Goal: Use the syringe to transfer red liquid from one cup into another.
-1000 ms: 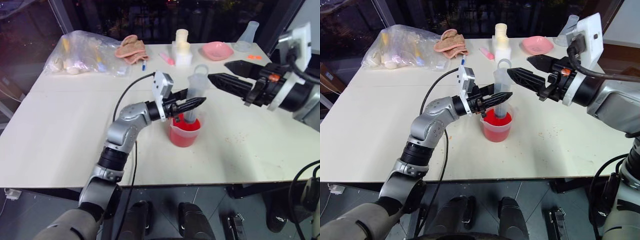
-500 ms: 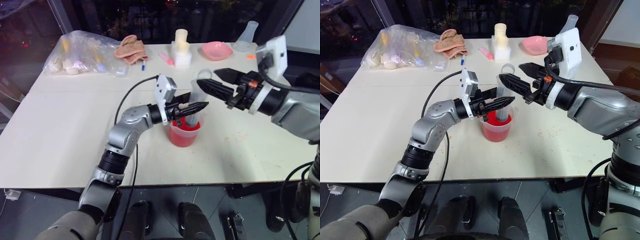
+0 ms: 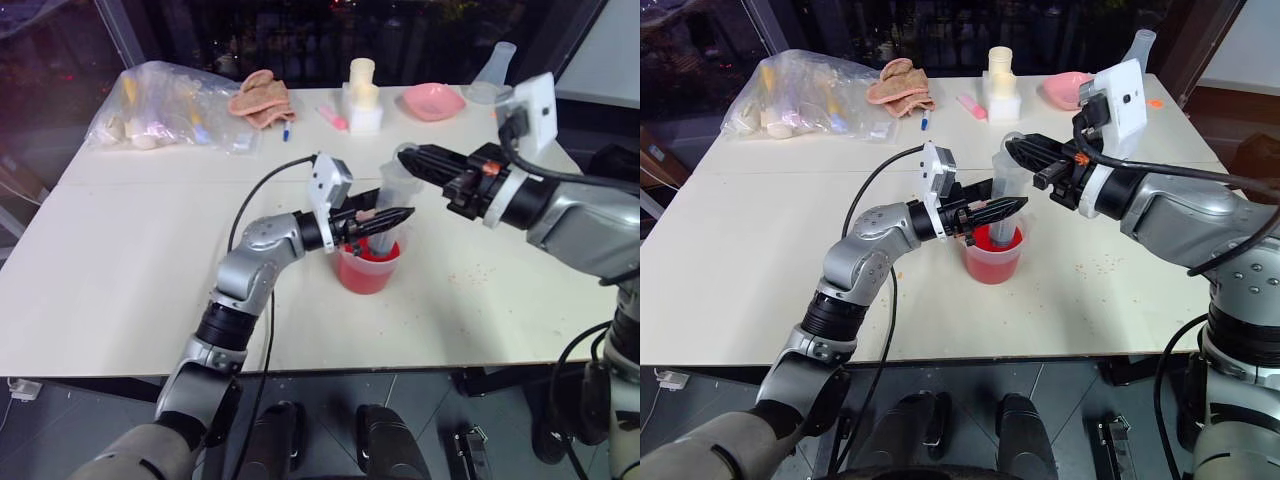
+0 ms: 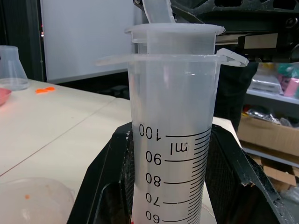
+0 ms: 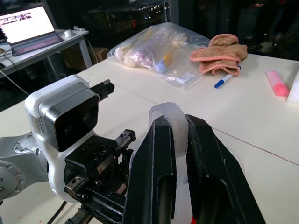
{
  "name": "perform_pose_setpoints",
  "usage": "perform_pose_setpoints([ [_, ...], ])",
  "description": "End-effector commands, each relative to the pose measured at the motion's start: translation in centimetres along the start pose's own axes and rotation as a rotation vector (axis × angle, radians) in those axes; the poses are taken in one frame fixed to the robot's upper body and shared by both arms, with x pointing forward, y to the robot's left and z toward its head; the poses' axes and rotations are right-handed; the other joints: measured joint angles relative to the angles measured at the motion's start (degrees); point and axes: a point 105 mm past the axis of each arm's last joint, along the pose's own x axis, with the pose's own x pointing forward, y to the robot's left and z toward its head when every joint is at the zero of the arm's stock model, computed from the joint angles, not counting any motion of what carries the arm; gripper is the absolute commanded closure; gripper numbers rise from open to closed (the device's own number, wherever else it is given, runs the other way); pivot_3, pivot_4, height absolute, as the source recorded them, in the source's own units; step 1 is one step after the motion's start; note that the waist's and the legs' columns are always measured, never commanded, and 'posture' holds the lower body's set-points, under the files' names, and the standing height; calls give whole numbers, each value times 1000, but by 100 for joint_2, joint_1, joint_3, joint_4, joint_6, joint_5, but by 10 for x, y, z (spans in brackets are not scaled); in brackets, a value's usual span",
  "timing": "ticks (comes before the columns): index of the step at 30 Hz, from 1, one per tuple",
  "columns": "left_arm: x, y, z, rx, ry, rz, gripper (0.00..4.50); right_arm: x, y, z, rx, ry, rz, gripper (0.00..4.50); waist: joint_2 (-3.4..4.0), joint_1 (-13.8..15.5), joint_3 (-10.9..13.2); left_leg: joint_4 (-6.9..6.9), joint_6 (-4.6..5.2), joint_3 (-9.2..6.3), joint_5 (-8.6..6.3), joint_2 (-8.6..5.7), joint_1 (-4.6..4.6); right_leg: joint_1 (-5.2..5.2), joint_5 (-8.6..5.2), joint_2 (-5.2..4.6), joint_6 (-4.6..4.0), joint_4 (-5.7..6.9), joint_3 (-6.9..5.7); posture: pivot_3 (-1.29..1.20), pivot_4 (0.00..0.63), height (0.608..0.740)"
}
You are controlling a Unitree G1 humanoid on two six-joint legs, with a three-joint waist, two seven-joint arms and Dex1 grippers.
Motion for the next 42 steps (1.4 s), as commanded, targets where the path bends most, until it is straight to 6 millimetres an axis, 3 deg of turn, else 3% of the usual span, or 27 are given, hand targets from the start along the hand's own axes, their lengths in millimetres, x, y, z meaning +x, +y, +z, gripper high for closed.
perform_pose_setpoints([
  [1, 6, -13, 16, 51, -55, -63, 3011, 1, 8, 14, -19, -68, 18, 4451, 0, 3, 0, 0, 0, 0, 0, 0, 0, 0, 0, 0, 0, 0, 0, 0, 150, 740],
  [24, -2, -15, -20, 8, 26, -79, 3011, -12, 0, 54, -17, -198, 28, 4451, 0, 5, 0, 0, 1, 0, 0, 1, 0, 1, 0, 0, 0, -2, 0, 0, 150, 740],
  [36, 0, -12, -17, 13, 13, -67, 3011, -14, -2, 58, -23, -207, 20, 4451, 0, 5, 0, -1, 1, 0, -1, 1, 0, 1, 0, -1, 0, -3, 0, 0, 150, 740],
  [41, 3, -3, 2, 35, -42, -29, 3011, -12, 3, 50, -18, -180, 42, 4451, 0, 7, 0, -1, 1, 0, -1, 1, 0, 1, 0, -1, 0, -3, -1, 0, 150, 740],
  [42, 4, -1, 7, 42, -57, -21, 3011, -11, 4, 48, -15, -176, 46, 4055, 0, 7, 0, -1, 1, 0, -1, 1, 0, 1, 0, -1, 0, -3, -1, 0, 150, 740],
])
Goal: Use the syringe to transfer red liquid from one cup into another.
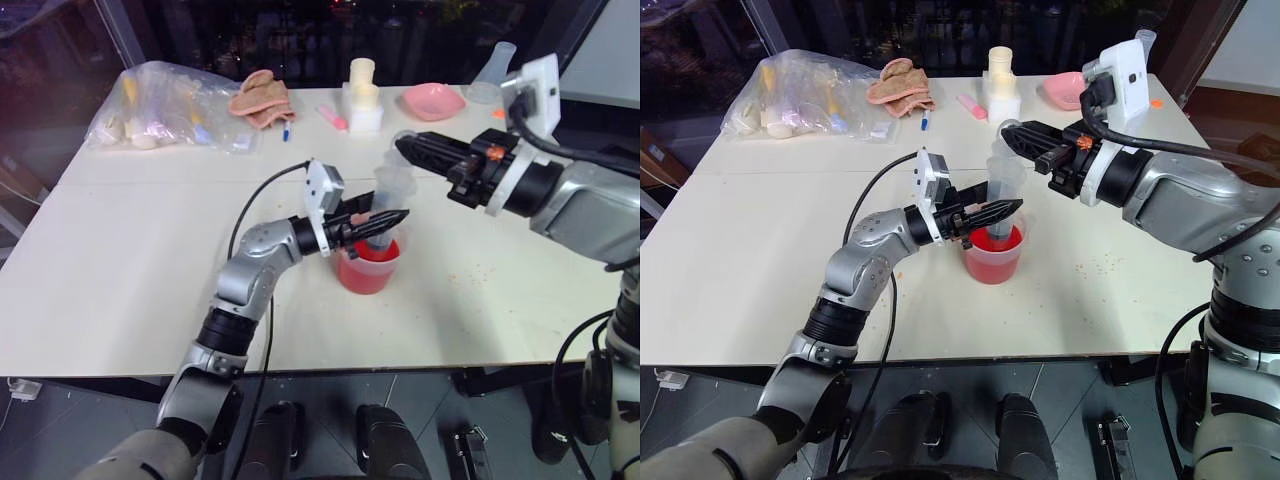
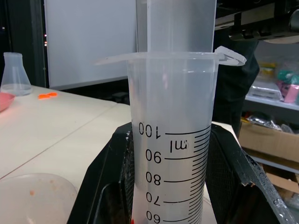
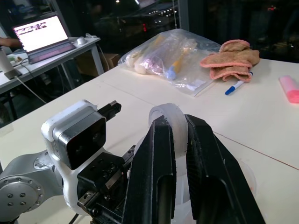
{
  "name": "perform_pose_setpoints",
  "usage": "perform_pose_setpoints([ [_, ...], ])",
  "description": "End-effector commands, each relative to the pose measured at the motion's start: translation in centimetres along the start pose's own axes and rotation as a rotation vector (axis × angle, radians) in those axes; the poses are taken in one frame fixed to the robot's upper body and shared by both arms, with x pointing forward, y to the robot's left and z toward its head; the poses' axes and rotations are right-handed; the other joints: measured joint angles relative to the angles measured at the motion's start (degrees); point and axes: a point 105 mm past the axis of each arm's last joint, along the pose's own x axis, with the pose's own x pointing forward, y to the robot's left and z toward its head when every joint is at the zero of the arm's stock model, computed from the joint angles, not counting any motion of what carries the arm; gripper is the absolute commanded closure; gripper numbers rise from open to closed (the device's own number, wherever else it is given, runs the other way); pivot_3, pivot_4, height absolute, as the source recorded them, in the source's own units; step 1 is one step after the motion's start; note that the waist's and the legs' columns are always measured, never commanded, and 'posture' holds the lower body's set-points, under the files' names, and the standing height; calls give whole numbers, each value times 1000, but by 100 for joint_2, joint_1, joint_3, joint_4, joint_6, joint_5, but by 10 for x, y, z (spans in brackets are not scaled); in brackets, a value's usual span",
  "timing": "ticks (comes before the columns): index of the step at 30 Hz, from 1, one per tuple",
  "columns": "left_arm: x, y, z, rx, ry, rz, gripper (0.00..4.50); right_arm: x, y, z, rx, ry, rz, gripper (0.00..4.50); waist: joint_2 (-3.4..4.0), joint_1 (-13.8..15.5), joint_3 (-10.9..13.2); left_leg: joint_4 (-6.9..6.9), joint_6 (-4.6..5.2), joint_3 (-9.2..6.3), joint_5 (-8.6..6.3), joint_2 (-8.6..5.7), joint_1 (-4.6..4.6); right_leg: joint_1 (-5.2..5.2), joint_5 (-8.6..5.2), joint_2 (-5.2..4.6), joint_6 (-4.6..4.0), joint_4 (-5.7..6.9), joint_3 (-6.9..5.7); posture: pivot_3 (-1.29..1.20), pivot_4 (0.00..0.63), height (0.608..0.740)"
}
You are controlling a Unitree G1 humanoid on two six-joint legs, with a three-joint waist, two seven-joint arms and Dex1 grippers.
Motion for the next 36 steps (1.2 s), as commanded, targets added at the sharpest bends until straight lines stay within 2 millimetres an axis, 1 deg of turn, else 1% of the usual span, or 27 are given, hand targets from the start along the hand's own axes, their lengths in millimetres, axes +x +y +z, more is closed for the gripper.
perform_pose_setpoints([
  [1, 7, 0, 18, 38, -45, -13, 3011, -11, 6, 33, -43, -152, 8, 3586, 0, 1, 0, 0, 0, 0, 0, 0, 0, 0, 0, 0, 0, 0, 0, 0, 150, 740],
  [3, 8, 3, 26, 52, -66, -5, 3011, -11, 7, 31, -38, -146, 10, 2773, 0, 1, 0, 0, 1, 0, 0, 0, 0, 1, 0, 0, 0, -1, 0, 0, 150, 740],
  [4, 9, 5, 38, 65, -100, 2, 3011, -11, 7, 30, -41, -137, 12, 2277, 0, 1, 0, 0, 1, 0, 0, 0, 0, 1, 0, 0, 0, -2, -1, 0, 150, 740],
  [6, 11, 8, 58, 80, -154, 13, 3011, -13, 8, 27, -40, -117, 18, 2277, -1, 1, 1, 0, 1, 0, 0, 0, 0, 1, 0, 0, 0, -2, -1, 0, 150, 740],
  [8, 13, 9, 72, 85, -188, 18, 3011, -17, 8, 25, -32, -103, 28, 2277, -1, 1, 1, 0, 1, 0, 0, 0, -1, 0, 0, 0, 0, -2, -1, 0, 150, 740],
  [13, 15, 11, 96, 62, -259, 34, 3011, -31, 8, 25, -27, -87, 46, 2277, -3, 3, 2, 1, 4, -3, -2, 1, -1, 6, 0, 1, 0, -7, -5, 0, 150, 740],
  [14, 16, 10, 101, 80, -269, 28, 3011, -34, 9, 27, -29, -91, 50, 2277, -3, 4, 2, 1, 4, -3, -2, 1, -1, 6, 0, 1, 0, -7, -6, 0, 150, 740],
  [17, 17, 16, 113, 134, -315, 65, 3011, -40, 6, 33, -38, -117, 36, 2277, -4, 5, 2, 1, 4, -2, -2, 1, -2, 6, 0, 1, 0, -8, -6, 0, 150, 740],
  [21, 19, 29, 106, 216, -315, 110, 3011, -37, 1, 34, -51, -135, 6, 2277, -3, -2, 2, 0, 4, -2, -2, 1, 7, 15, 0, 2, 0, -9, -6, 0, 150, 740],
  [23, 20, 35, 97, 255, -297, 125, 3011, -34, 0, 34, -58, -143, -1, 2277, -4, -3, 2, -3, 5, 0, -3, 2, 14, 21, 0, 3, 0, -12, -5, 0, 150, 740],
  [25, 21, 41, 82, 305, -265, 136, 3011, -29, -2, 35, -67, -152, -16, 2277, -4, -2, 2, -3, 5, 0, -3, 3, 18, 25, 0, 4, 0, -13, -6, 0, 150, 740],
  [27, 20, 47, 69, 308, -242, 152, 3011, -24, -3, 38, -76, -170, -29, 2277, -5, 3, 3, -3, 5, 0, -3, 2, 18, 26, 0, 4, 0, -14, -5, 0, 150, 740],
  [30, 20, 53, 56, 309, -226, 162, 3011, -16, -2, 41, -87, -184, -25, 2277, -5, 4, 3, -4, 6, 0, -4, 2, 18, 25, 0, 3, 0, -15, -5, 0, 150, 740],
  [36, 22, 56, 44, 297, -222, 166, 3011, 6, -2, 42, -98, -185, -48, 2277, -6, 2, 3, -5, 7, -2, -4, 2, 18, 23, 0, 2, 0, -15, -6, 0, 150, 740],
])
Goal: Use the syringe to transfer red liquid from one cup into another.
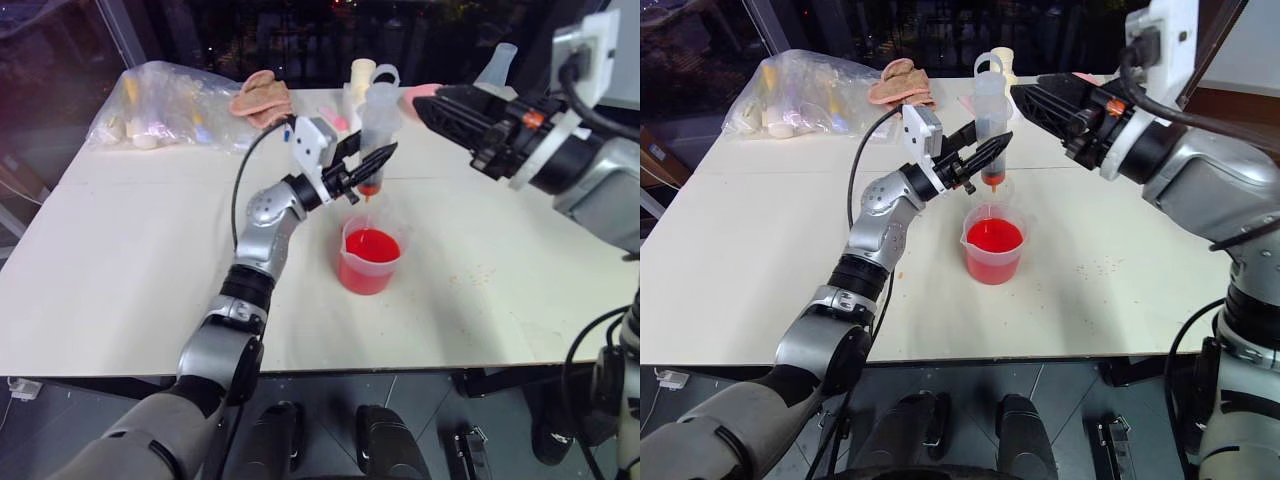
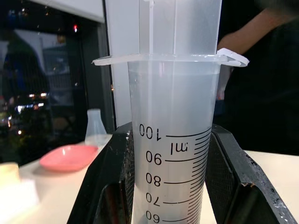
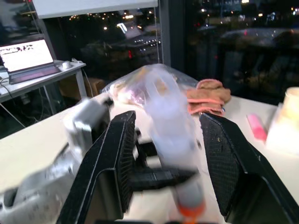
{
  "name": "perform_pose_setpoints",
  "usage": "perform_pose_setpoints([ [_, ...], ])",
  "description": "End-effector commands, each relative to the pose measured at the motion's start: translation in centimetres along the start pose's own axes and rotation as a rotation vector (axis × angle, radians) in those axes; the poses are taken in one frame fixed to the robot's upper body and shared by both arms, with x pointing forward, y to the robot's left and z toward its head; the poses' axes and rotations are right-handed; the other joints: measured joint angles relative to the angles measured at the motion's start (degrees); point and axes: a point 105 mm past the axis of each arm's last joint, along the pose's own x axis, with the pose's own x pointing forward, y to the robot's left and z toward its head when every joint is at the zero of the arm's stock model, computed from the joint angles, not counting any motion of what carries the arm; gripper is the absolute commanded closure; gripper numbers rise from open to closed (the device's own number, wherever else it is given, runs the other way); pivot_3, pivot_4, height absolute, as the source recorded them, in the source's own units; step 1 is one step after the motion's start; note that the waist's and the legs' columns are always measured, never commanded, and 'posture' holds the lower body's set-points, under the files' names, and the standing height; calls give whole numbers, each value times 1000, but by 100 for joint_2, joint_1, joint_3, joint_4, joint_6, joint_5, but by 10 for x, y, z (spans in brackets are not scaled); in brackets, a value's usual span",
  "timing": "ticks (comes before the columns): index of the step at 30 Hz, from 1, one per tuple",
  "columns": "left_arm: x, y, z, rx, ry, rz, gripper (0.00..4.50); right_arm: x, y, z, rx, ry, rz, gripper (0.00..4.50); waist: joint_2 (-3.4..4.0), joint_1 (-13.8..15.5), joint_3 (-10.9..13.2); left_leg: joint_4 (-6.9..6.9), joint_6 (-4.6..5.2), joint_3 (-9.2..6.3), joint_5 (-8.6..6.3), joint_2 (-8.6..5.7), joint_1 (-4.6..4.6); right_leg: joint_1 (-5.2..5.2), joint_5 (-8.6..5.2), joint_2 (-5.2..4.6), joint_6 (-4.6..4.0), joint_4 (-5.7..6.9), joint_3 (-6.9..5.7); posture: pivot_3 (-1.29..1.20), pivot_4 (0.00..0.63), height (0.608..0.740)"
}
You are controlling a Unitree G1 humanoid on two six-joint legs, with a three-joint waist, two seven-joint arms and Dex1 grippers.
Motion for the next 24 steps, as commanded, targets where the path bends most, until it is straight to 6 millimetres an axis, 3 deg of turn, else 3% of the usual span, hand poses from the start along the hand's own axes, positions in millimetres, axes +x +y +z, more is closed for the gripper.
perform_pose_setpoints([
  [1, 11, -1, 18, 58, -63, -25, 3011, 8, 0, 8, -33, -36, -25, 2277, 0, 0, 0, -1, 0, 0, 0, 0, 0, 0, 0, 0, 0, 0, 0, 0, 150, 740],
  [5, 11, 2, 15, 55, -59, -19, 3011, 19, 2, 3, -43, -23, -33, 2277, 0, -2, 0, -2, 0, 0, 0, -1, 0, -2, 0, 0, 0, 1, 0, 0, 150, 740],
  [8, 11, 2, 14, 56, -57, -19, 3011, 29, -9, -4, -54, -6, -99, 2277, 0, -6, 0, -2, 0, 0, 0, 0, 0, -3, 0, 2, 0, 3, 0, 0, 150, 740],
  [18, 12, -1, 14, 53, -64, -18, 3011, 40, -22, -8, -53, -7, -171, 2277, 0, -11, 0, -7, 0, 0, 0, -2, 0, -7, 0, 14, 0, 5, -3, 0, 150, 740],
  [21, 12, -1, 14, 53, -65, -19, 3011, 44, -20, -9, -56, -9, -166, 3101, 0, -15, 0, -8, -1, 1, 0, -2, 0, -10, 0, 15, 0, 6, -3, 0, 150, 740],
  [23, 13, -1, 13, 52, -64, -18, 3011, 46, -19, -9, -58, -10, -162, 4158, 0, -16, 0, -8, -1, 1, 0, -2, 0, -11, 0, 15, 0, 7, -3, 0, 150, 740],
  [24, 13, -2, 13, 51, -64, -18, 3011, 47, -17, -9, -60, -11, -157, 4383, 1, -13, -1, -7, -1, 0, 1, -2, -1, -11, 0, 15, 0, 9, -3, 0, 150, 740],
])
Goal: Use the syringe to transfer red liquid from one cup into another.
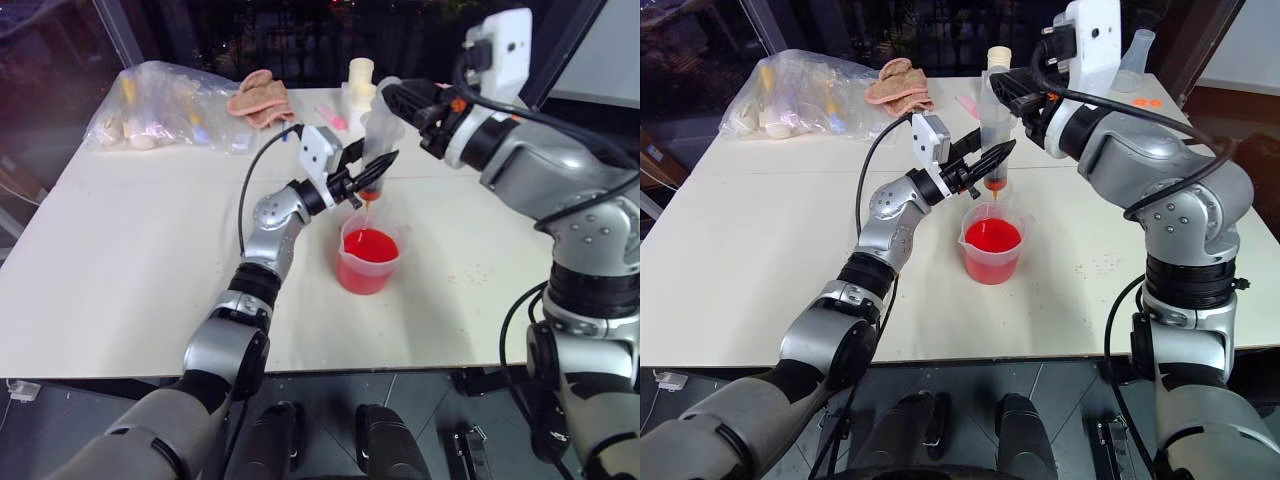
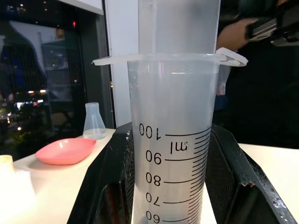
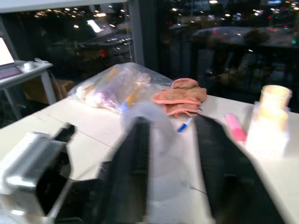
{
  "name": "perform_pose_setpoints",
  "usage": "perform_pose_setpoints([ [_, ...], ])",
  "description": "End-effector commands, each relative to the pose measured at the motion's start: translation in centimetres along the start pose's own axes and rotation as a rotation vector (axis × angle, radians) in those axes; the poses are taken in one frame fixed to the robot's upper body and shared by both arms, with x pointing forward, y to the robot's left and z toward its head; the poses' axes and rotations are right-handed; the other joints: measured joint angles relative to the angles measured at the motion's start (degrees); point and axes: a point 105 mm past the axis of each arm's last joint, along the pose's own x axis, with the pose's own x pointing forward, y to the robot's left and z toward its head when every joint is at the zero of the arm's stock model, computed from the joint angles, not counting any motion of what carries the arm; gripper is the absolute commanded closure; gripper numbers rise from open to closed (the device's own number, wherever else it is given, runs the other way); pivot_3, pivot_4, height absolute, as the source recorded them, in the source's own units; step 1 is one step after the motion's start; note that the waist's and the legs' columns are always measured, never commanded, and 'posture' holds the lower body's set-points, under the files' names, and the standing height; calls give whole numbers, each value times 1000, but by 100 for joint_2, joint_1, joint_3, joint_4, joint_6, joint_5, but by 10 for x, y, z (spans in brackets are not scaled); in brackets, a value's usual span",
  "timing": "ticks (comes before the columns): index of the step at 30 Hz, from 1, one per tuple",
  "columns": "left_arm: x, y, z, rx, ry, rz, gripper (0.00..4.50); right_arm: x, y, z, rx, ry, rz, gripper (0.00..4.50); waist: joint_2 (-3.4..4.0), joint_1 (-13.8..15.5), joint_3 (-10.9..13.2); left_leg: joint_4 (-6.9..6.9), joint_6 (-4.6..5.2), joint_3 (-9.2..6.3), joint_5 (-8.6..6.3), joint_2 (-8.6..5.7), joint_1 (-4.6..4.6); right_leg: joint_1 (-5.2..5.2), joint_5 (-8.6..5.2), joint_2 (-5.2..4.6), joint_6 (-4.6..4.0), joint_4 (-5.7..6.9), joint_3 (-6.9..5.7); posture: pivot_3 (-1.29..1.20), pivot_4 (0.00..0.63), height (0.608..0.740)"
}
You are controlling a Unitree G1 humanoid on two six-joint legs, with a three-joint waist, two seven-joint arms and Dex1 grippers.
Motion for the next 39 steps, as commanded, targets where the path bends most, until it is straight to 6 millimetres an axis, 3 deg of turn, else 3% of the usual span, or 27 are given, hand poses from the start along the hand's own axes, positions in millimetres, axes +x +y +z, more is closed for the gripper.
perform_pose_setpoints([
  [1, 12, -5, 22, 49, -71, -38, 3011, 2, 3, 10, -16, -30, 1, 4383, 1, 3, -1, 0, 0, 1, 0, -1, 0, 1, 0, 0, 0, 0, 0, 0, 150, 740],
  [22, 23, 7, 43, 52, -122, -7, 3011, 9, 35, -31, -2, 123, 131, 4383, 1, -3, -1, -2, -1, 1, 0, -1, 0, -3, 0, 1, 0, 2, 0, 0, 150, 740],
  [39, 26, 13, 57, 61, -157, 13, 3011, 10, 42, -57, 31, 197, 134, 4383, 1, -3, -1, -3, -2, 1, 1, -2, 0, -5, 0, 1, 0, 4, 0, 0, 150, 740],
])
